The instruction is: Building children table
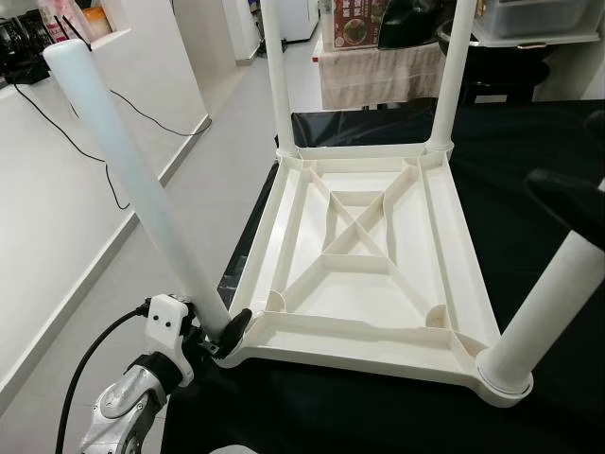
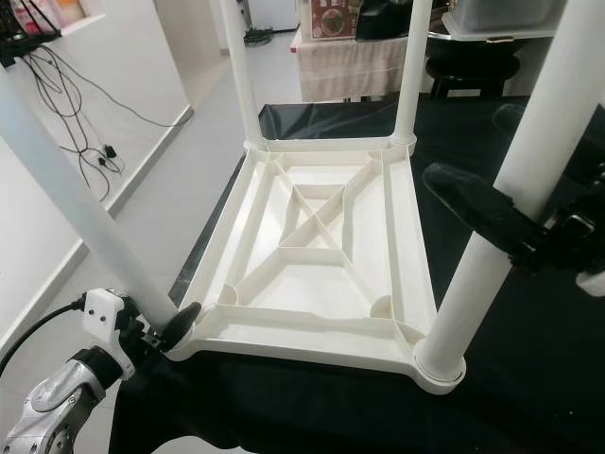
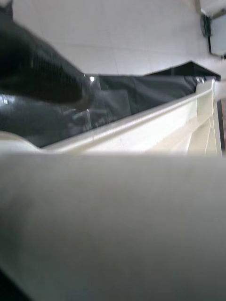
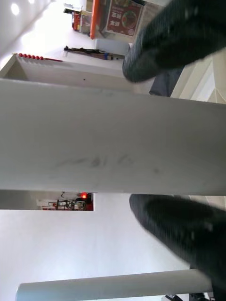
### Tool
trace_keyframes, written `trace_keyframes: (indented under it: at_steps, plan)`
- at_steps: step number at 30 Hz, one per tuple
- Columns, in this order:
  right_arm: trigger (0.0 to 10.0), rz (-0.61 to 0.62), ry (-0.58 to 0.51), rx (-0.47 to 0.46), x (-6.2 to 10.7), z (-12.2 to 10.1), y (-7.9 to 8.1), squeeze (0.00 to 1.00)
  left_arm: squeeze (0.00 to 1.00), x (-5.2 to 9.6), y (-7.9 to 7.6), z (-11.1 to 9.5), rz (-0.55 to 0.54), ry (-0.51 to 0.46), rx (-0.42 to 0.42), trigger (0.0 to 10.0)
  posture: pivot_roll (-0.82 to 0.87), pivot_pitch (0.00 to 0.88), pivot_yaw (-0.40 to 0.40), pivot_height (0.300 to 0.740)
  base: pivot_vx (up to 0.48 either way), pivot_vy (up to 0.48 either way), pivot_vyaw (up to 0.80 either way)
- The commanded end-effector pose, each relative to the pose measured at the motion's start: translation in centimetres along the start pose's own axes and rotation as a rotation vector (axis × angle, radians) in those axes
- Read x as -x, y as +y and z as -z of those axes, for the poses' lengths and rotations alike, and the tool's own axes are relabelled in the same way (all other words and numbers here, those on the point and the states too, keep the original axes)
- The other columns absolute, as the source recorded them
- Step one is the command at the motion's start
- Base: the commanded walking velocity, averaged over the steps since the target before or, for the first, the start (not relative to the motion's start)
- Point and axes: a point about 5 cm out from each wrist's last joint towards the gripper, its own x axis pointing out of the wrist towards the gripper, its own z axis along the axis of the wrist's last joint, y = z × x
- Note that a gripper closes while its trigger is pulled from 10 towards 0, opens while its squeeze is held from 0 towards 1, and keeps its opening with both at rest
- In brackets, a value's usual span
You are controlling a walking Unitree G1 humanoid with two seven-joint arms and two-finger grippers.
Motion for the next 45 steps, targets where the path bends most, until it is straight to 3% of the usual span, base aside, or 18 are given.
trace_keyframes:
  at_steps: [1, 3, 4, 20, 25, 27, 28, 29, 30, 32, 33, 34, 36, 37, 39, 42, 44, 45]
  plan:
    - [1.5, -0.033, 0.022, -0.012, -0.4, 0.1, 0.4, 0.00, 0.00, 0.2, 0.5, 0.2, -0.010, 0.019, -0.017, 0.0, -0.16, 0.119, 0.076, 0.740, 0.000, 0.000, 0.00]
    - [1.5, -0.033, 0.022, -0.013, -0.4, 0.1, 0.4, 0.00, 0.00, 0.2, 0.5, 0.2, -0.010, 0.018, -0.016, 0.0, -0.16, 0.118, 0.076, 0.740, 0.000, 0.000, 0.00]
    - [0.0, -0.041, 0.026, -0.018, -0.4, 0.1, 0.5, 0.00, 0.00, 0.2, 0.4, 0.2, -0.009, 0.019, -0.014, 0.0, -0.16, 0.117, 0.073, 0.740, 0.000, 0.000, 0.00]
    - [0.0, -0.017, 0.062, -0.055, -0.8, 1.0, 0.5, 0.00, 0.00, -0.1, 0.4, 0.1, -0.007, 0.003, -0.006, 0.0, -0.15, 0.121, 0.075, 0.740, 0.000, 0.000, 0.00]
    - [0.0, 0.212, 0.090, -0.059, -0.6, 2.5, -1.7, 0.00, 0.00, -1.6, 0.6, -4.1, 0.029, -0.117, -0.045, 0.0, -0.14, 0.126, 0.089, 0.740, 0.000, 0.000, 0.00]
    - [0.0, 0.212, 0.090, -0.059, -0.6, 2.5, -1.7, 0.00, 0.00, -1.6, 0.6, -4.1, 0.029, -0.117, -0.045, 0.0, -0.14, 0.126, 0.089, 0.740, 0.000, 0.000, 0.00]
    - [5.6, 0.391, 0.107, -0.081, 0.0, 3.7, -3.5, 0.00, 0.00, -2.7, 0.4, -7.9, 0.079, -0.220, -0.078, 0.0, -0.14, 0.127, 0.097, 0.740, 0.000, 0.000, 0.00]
    - [5.6, 0.391, 0.107, -0.081, 0.0, 3.7, -3.5, 0.00, 0.00, -2.7, 0.4, -7.9, 0.079, -0.220, -0.078, 0.0, -0.14, 0.127, 0.097, 0.740, 0.000, 0.000, 0.00]
    - [10.0, 0.509, 0.114, -0.097, 0.4, 4.5, -4.5, 0.00, 0.00, -3.2, 0.3, -10.2, 0.106, -0.276, -0.103, 0.0, -0.13, 0.125, 0.103, 0.740, 0.000, 0.000, 0.00]
    - [10.0, 0.509, 0.114, -0.097, 0.4, 4.5, -4.5, 0.00, 0.00, -3.2, 0.3, -10.2, 0.106, -0.276, -0.103, 0.0, -0.13, 0.125, 0.103, 0.740, 0.000, 0.000, 0.00]
    - [10.0, 0.632, 0.117, -0.117, 1.1, 5.2, -5.5, 0.00, 0.00, -3.7, 0.4, -12.8, 0.135, -0.336, -0.137, 0.0, -0.12, 0.124, 0.114, 0.740, 0.000, 0.000, 0.00]
    - [10.0, 0.632, 0.117, -0.117, 1.1, 5.2, -5.5, 0.00, 0.00, -3.7, 0.4, -12.8, 0.135, -0.336, -0.137, 0.0, -0.12, 0.124, 0.114, 0.740, 0.000, 0.000, 0.00]
    - [10.0, 0.854, 0.140, -0.186, 2.4, 7.5, -6.5, 0.00, 0.00, -4.7, 0.5, -18.9, 0.225, -0.455, -0.245, 0.0, -0.11, 0.121, 0.133, 0.740, 0.000, 0.000, 0.00]
    - [10.0, 0.854, 0.140, -0.186, 2.4, 7.5, -6.5, 0.00, 0.00, -4.7, 0.5, -18.9, 0.225, -0.455, -0.245, 0.0, -0.11, 0.121, 0.133, 0.740, 0.000, 0.000, 0.00]
    - [10.0, 0.944, 0.176, -0.250, 2.9, 9.3, -6.4, 0.00, 0.00, -5.2, 0.4, -22.0, 0.278, -0.505, -0.301, 0.0, -0.10, 0.118, 0.142, 0.740, 0.000, 0.000, 0.00]
    - [10.0, 1.050, 0.244, -0.352, 3.1, 12.3, -5.4, 0.00, 0.00, -5.8, -0.2, -26.6, 0.368, -0.563, -0.386, 0.0, -0.08, 0.119, 0.159, 0.740, 0.000, 0.000, 0.00]
    - [10.0, 1.120, 0.277, -0.501, 2.5, 15.0, -3.8, 0.00, 0.00, -6.7, -1.1, -30.5, 0.448, -0.612, -0.442, 0.0, -0.07, 0.120, 0.180, 0.740, 0.000, 0.000, 0.00]
    - [10.0, 1.120, 0.277, -0.501, 2.5, 15.0, -3.8, 0.00, 0.00, -6.7, -1.1, -30.5, 0.448, -0.612, -0.442, 0.0, -0.07, 0.120, 0.180, 0.740, 0.000, 0.000, 0.00]
